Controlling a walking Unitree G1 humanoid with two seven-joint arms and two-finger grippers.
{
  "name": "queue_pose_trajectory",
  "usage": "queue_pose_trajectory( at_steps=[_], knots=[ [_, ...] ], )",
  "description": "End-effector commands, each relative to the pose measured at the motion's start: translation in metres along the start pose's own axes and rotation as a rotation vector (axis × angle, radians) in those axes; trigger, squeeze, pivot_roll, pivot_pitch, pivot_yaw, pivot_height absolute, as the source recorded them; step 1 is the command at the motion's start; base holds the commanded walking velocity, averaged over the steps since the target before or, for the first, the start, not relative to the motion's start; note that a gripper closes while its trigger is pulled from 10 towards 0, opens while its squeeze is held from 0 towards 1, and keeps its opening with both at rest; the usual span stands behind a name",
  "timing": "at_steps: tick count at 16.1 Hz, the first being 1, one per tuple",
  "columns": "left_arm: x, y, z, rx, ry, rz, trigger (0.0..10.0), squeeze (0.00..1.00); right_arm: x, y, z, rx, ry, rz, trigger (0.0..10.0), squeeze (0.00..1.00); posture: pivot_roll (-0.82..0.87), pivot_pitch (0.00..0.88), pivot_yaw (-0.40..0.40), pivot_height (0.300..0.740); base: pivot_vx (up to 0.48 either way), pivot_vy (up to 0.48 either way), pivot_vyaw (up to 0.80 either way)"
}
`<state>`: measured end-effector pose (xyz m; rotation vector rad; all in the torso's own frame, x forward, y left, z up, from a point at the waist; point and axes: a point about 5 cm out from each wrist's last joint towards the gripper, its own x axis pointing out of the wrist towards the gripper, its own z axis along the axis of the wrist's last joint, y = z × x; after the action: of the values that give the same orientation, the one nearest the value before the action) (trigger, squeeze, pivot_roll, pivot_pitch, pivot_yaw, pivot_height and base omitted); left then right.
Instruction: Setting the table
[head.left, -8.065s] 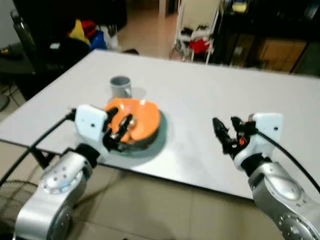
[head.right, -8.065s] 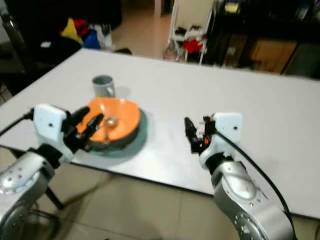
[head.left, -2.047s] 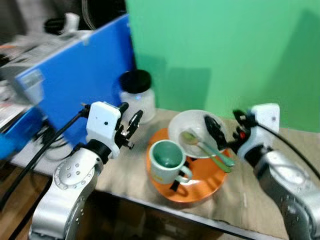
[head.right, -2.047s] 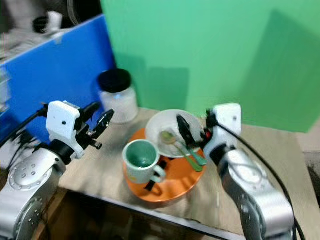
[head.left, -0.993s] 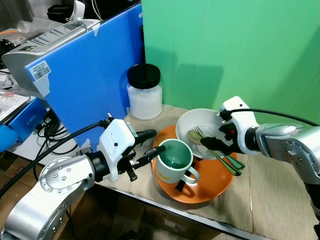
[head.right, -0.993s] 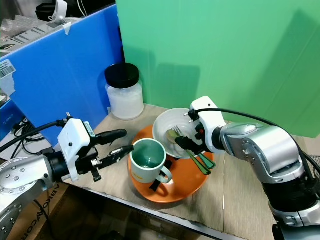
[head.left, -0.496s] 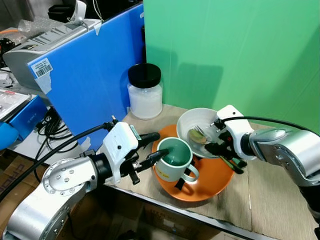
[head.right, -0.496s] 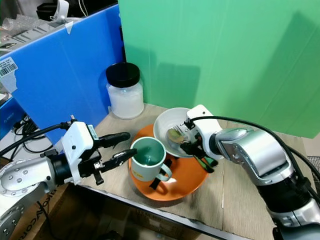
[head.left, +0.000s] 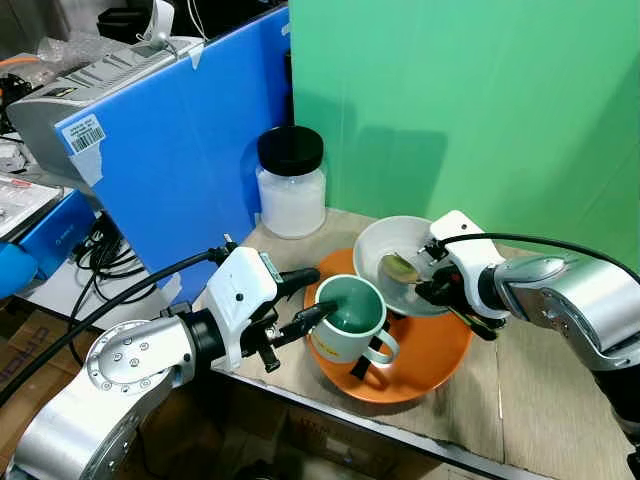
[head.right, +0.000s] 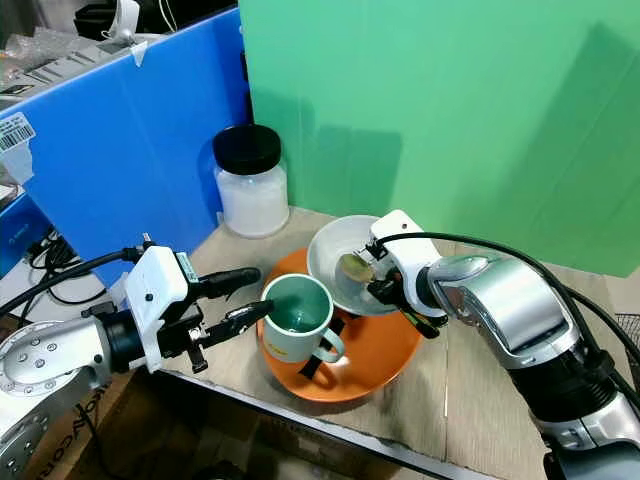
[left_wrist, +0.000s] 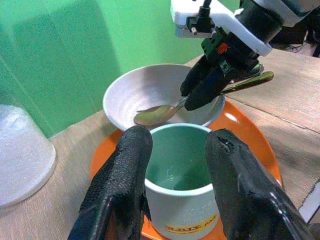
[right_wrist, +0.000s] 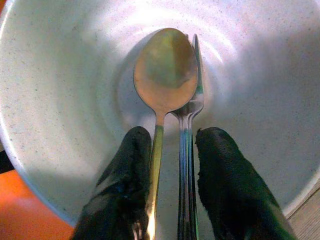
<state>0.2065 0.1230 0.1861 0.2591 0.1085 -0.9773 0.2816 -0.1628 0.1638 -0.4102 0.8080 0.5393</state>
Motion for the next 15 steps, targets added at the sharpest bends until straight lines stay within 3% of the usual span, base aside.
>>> queue_pose_trajectory(
  at_steps=[1,10,11,12,13,15],
  knots=[
    [-0.001,-0.003,0.002,0.012,-0.003,-0.007,10.0,0.00,-0.003,-0.002,0.006,-0.021,-0.021,-0.007,0.0,0.00,0.09,0.000,0.002,0.740,0.000,0.000,0.00],
    [0.000,-0.002,0.003,0.022,-0.007,-0.001,10.0,0.00,-0.006,-0.005,0.013,-0.024,-0.072,0.000,0.0,0.00,0.09,0.000,0.001,0.740,0.000,0.000,0.00],
    [0.000,-0.001,0.003,0.023,-0.007,0.000,10.0,0.00,-0.010,-0.005,0.018,-0.032,-0.123,0.009,10.0,0.00,0.09,0.000,0.001,0.740,0.000,0.000,0.00],
    [0.000,-0.001,0.003,0.024,-0.007,0.001,10.0,0.00,-0.011,-0.004,0.021,-0.040,-0.148,0.014,10.0,0.00,0.09,0.000,0.001,0.740,0.000,0.000,0.00],
    [0.000,-0.001,0.003,0.023,-0.008,0.000,10.0,0.00,-0.014,-0.004,0.022,-0.037,-0.160,0.010,10.0,1.00,0.09,0.000,0.001,0.740,0.000,0.000,0.00],
    [0.001,-0.002,0.003,0.021,-0.009,-0.003,10.0,0.00,-0.016,-0.001,0.019,-0.041,-0.144,0.013,10.0,1.00,0.09,0.000,0.002,0.740,0.000,0.000,0.00]
  ],
)
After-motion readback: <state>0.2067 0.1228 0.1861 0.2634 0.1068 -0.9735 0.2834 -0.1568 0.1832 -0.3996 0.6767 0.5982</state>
